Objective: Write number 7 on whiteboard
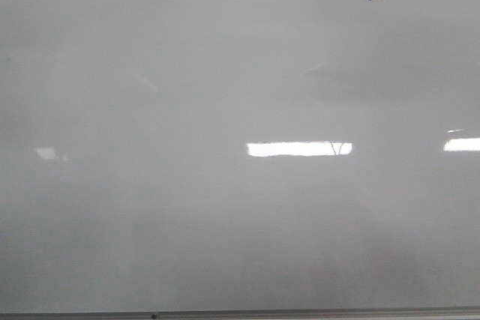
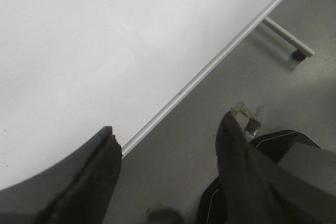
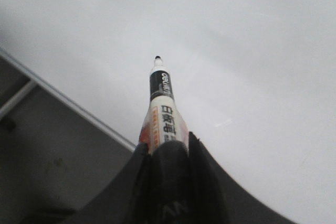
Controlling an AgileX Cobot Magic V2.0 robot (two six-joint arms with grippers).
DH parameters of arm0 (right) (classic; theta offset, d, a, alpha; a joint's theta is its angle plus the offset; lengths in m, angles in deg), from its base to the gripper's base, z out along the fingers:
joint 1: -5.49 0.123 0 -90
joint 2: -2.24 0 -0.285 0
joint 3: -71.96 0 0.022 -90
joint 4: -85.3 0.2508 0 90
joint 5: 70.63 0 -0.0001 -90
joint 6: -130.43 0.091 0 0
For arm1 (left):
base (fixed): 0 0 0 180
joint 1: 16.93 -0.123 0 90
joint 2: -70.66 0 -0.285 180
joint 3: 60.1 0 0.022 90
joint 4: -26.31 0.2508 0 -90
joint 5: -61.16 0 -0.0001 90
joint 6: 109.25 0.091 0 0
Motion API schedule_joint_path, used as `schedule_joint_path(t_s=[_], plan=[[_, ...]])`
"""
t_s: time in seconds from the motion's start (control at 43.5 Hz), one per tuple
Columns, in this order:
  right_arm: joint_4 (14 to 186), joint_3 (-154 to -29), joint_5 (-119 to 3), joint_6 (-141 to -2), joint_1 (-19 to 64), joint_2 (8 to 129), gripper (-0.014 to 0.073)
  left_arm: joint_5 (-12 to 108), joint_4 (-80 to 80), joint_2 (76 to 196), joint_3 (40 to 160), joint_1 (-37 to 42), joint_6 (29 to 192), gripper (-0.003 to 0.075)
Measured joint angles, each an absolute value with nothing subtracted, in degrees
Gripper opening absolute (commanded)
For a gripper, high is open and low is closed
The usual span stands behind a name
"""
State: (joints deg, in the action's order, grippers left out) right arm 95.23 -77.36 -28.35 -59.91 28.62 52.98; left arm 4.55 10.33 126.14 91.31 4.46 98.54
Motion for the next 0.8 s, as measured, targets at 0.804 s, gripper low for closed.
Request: schedule_joint_path(t_s=[0.804], plan=[[95.2,-73.0,-58.3,-57.4,28.0,68.0,-0.0018,9.8,9.1,125.8,91.3,3.8,98.5,0.0399]])
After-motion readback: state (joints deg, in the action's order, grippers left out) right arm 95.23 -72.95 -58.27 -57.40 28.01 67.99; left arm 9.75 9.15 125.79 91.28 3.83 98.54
